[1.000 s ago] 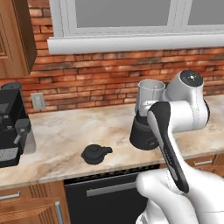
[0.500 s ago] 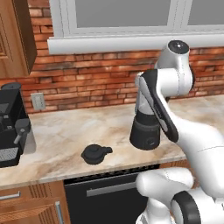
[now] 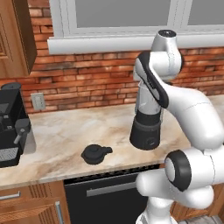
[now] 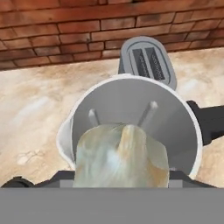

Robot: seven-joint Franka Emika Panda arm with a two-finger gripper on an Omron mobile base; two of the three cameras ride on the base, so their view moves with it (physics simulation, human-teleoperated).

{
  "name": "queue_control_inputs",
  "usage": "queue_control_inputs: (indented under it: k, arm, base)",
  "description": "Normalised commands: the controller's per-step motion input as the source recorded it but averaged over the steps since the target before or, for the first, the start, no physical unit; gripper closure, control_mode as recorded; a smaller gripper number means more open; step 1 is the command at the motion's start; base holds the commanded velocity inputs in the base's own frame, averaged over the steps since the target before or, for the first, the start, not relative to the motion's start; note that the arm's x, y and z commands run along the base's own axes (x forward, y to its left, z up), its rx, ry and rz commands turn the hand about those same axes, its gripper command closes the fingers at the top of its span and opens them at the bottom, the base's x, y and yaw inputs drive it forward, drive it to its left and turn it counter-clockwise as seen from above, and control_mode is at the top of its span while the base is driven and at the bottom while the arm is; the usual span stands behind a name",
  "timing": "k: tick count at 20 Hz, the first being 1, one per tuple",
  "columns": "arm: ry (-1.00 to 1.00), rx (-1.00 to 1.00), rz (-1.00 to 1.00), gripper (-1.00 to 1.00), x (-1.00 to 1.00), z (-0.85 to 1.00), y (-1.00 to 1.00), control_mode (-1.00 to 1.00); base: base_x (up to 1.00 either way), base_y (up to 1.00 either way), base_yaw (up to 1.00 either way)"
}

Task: Grab the garlics from the fridge, place them in the blender, close the lid, and turn on the blender to create a marinade.

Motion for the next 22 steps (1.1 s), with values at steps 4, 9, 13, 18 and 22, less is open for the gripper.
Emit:
queue_control_inputs:
  k: [4,9,13,18,22]
  arm:
    - [0.13,0.0,0.0,1.0,0.54,-0.53,0.0,-1.0]
    - [0.08,-0.02,0.0,1.0,0.58,-0.48,-0.06,-1.0]
    - [0.0,0.0,0.0,1.0,0.19,-0.27,-0.46,-1.0]
    - [0.0,0.0,0.0,-1.0,-0.01,-0.29,-0.12,-1.0]
    - [-0.04,-0.01,0.0,-1.0,0.2,-0.3,0.0,-1.0]
  base:
    - [0.0,0.0,0.0]
    - [0.0,0.0,0.0]
    - [0.0,0.0,0.0]
    - [0.0,0.0,0.0]
    - [0.0,0.0,0.0]
